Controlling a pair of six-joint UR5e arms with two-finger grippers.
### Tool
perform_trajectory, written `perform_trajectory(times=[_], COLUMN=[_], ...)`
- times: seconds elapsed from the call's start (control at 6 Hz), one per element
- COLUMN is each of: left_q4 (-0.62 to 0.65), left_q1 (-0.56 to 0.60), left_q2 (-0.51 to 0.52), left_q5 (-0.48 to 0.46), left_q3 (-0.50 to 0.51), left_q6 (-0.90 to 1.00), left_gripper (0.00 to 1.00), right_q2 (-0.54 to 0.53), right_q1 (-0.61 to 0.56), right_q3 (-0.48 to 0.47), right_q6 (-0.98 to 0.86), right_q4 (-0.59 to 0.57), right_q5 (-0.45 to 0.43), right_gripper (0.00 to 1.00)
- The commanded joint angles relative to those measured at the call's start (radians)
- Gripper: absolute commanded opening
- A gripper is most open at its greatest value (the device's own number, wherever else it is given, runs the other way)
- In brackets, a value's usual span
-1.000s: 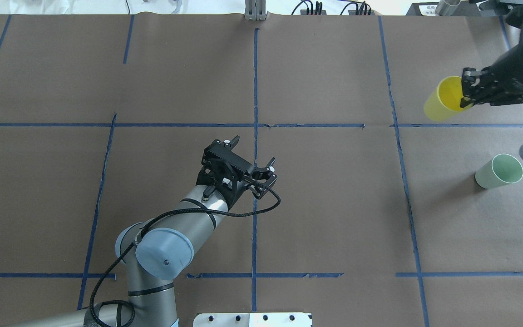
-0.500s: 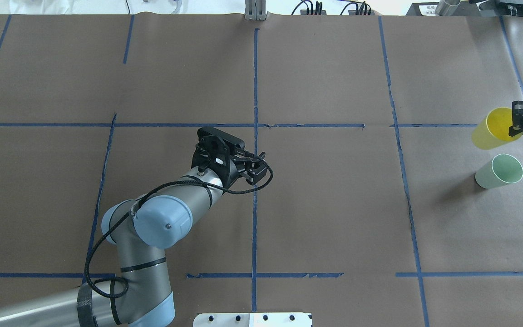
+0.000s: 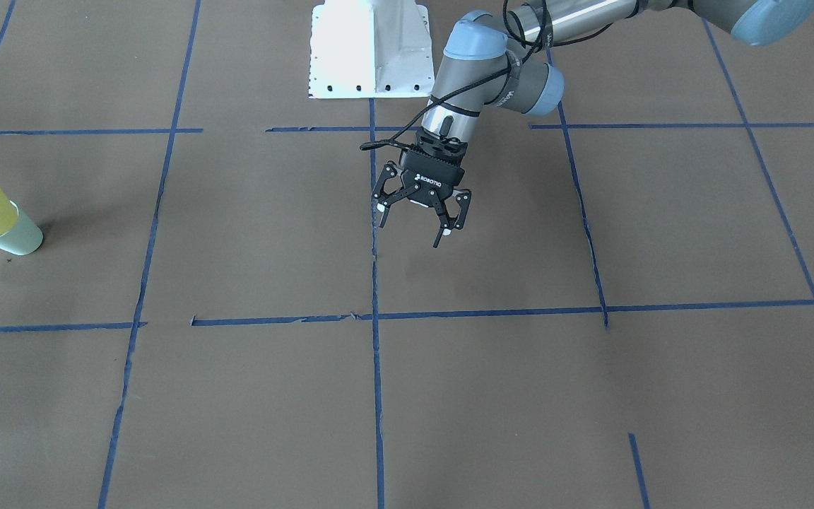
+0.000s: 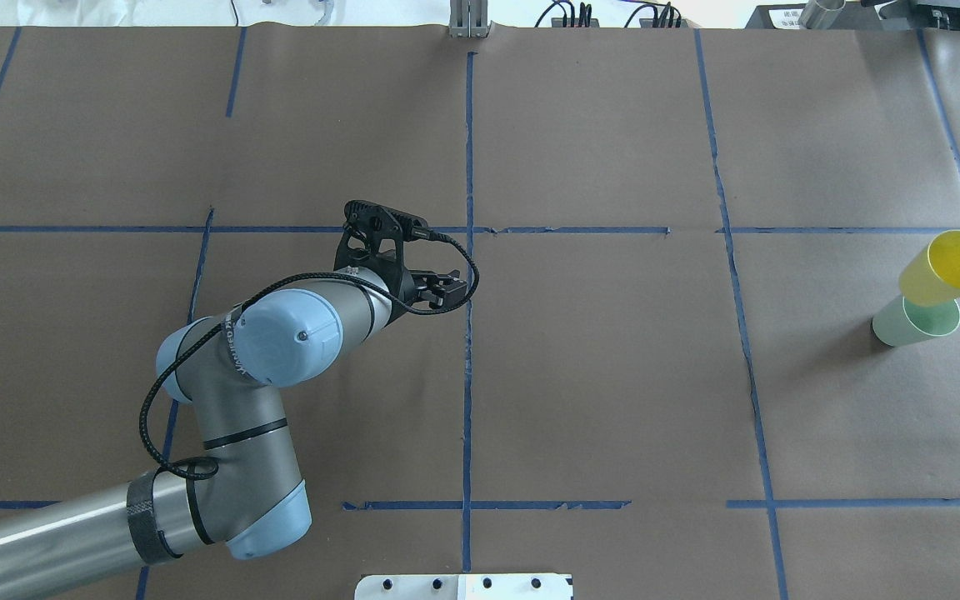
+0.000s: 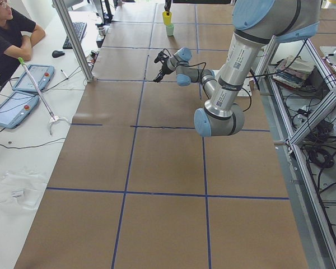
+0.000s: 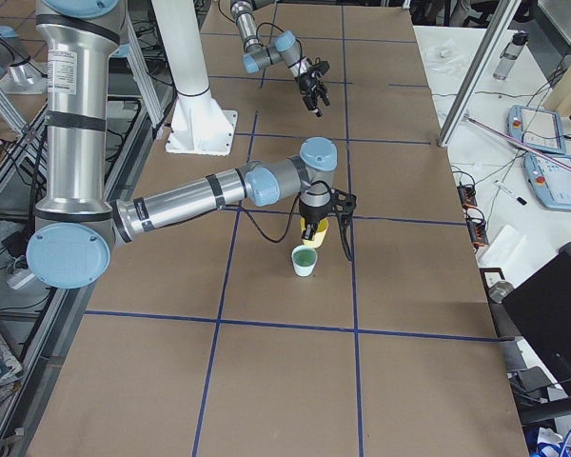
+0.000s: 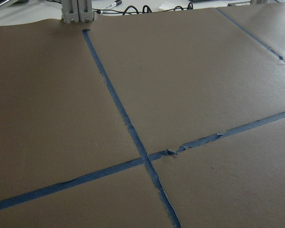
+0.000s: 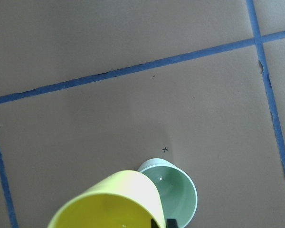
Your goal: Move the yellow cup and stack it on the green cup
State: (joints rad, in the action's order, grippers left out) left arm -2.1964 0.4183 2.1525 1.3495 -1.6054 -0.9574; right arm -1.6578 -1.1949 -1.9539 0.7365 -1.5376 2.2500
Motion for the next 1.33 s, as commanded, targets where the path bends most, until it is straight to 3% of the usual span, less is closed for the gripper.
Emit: perform_trajectory(times=[0.0, 0.83, 1.0, 1.17], left_q4=[0.006, 0.006, 0.006, 0.006], left_q1=[0.004, 0.004, 0.004, 0.007], left_q2=[0.0, 0.001, 0.001, 0.0], left_q5=[0.006, 0.005, 0.006, 0.006], left_q3=[-0.004, -0.016, -0.016, -0.016], left_q6=[-0.004, -0.026, -0.027, -0.026], left_gripper=[0.99, 1.0, 1.0, 0.99], right_q2=[-0.01, -0.023, -0.023, -0.023], right_q1=[-0.003, -0.002, -0.002, -0.002], right_q3=[0.041, 0.05, 0.053, 0.056], right_q6=[-0.025, -0.054, -0.055, -0.054], right_q4=[0.001, 0.007, 0.007, 0.007], right_q5=[0.0, 0.007, 0.007, 0.005], right_gripper=[0.01, 0.08, 0.41, 0.99])
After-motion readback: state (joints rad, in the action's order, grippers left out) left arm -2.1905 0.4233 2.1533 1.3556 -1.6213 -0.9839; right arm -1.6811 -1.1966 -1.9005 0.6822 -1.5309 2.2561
